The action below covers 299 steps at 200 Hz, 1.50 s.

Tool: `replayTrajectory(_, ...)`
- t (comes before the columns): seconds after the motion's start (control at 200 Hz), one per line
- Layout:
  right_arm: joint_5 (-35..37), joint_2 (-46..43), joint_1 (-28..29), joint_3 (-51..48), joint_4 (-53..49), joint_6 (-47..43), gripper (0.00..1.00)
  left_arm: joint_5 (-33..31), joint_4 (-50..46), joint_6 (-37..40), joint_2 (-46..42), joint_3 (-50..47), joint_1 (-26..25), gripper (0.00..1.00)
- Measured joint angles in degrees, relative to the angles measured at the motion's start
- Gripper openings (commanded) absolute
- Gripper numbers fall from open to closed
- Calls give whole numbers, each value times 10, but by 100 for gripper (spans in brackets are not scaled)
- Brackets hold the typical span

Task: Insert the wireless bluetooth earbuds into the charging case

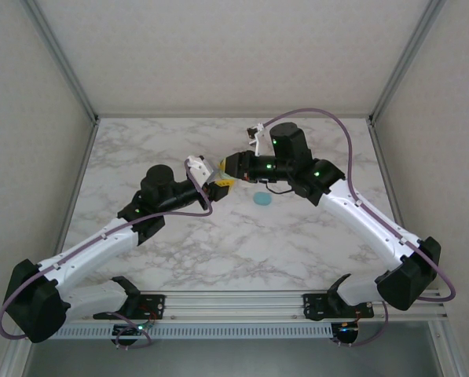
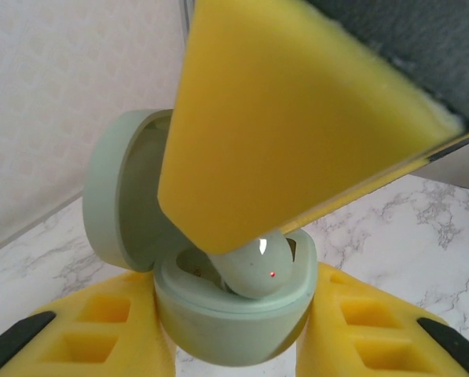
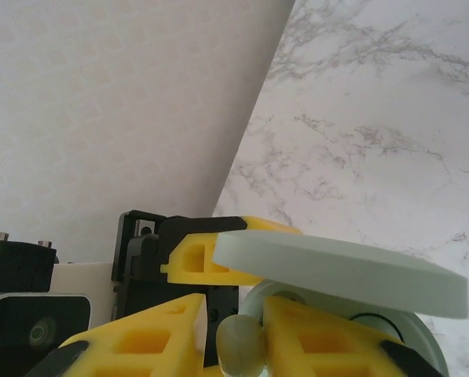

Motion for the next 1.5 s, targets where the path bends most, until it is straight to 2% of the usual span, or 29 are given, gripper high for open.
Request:
replayTrajectory(0.195,12,0,2,12,-23,-7,29,0,2,0,0,0,0,24)
replayTrajectory(0.295,14,0,2,16,-28,-7,34,0,4,0,0,0,0,24)
replayTrajectory(1.016,33,-7,3,33,-53,-11,37,0,12,0,0,0,0,23)
replayTrajectory(1.326,46,-36,3,34,-56,-15,39,0,12,0,0,0,0,23)
replayTrajectory(1.497,94,-66,3,34,-63,-39,39,0,12,0,-2,0,0,23)
